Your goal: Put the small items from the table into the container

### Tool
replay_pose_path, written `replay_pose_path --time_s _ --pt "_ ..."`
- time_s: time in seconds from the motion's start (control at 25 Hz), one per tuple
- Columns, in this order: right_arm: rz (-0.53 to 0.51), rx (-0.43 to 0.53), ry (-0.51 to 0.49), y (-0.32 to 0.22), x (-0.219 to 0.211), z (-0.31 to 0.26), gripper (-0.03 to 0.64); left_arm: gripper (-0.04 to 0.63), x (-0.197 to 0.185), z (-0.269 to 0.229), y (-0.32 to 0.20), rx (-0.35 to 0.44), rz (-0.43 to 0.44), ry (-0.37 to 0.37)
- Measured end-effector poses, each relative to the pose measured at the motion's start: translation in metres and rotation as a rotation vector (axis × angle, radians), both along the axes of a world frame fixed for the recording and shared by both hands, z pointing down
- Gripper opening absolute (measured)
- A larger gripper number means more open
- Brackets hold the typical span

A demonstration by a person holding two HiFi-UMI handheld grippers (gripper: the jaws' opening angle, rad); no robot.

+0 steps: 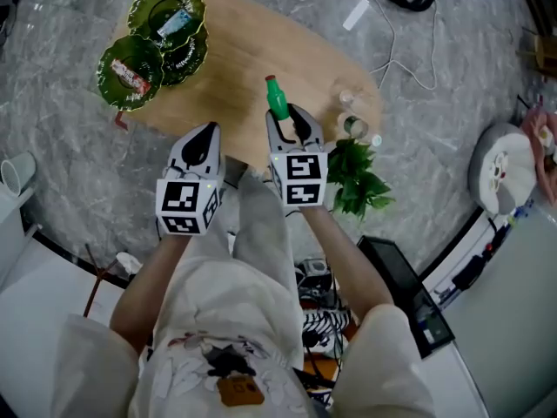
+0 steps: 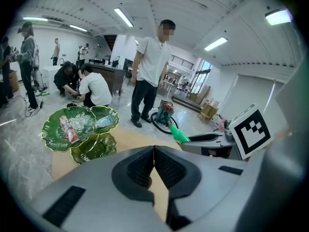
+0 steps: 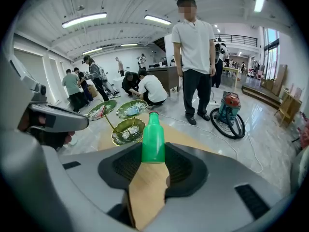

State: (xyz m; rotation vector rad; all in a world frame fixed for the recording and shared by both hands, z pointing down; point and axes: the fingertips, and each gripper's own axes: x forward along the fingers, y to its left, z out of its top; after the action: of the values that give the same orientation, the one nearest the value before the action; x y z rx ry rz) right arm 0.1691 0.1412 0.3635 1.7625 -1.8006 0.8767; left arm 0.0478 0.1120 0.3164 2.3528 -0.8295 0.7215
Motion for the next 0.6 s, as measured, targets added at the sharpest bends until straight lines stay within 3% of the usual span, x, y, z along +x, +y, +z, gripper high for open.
replay_pose_path --time_s 0.6 --pt "-0.183 0.071 -0.049 -0.052 -0.092 -0.039 0.150 0.008 -0.063 -0.019 -0.018 0.023 -0.175 0.015"
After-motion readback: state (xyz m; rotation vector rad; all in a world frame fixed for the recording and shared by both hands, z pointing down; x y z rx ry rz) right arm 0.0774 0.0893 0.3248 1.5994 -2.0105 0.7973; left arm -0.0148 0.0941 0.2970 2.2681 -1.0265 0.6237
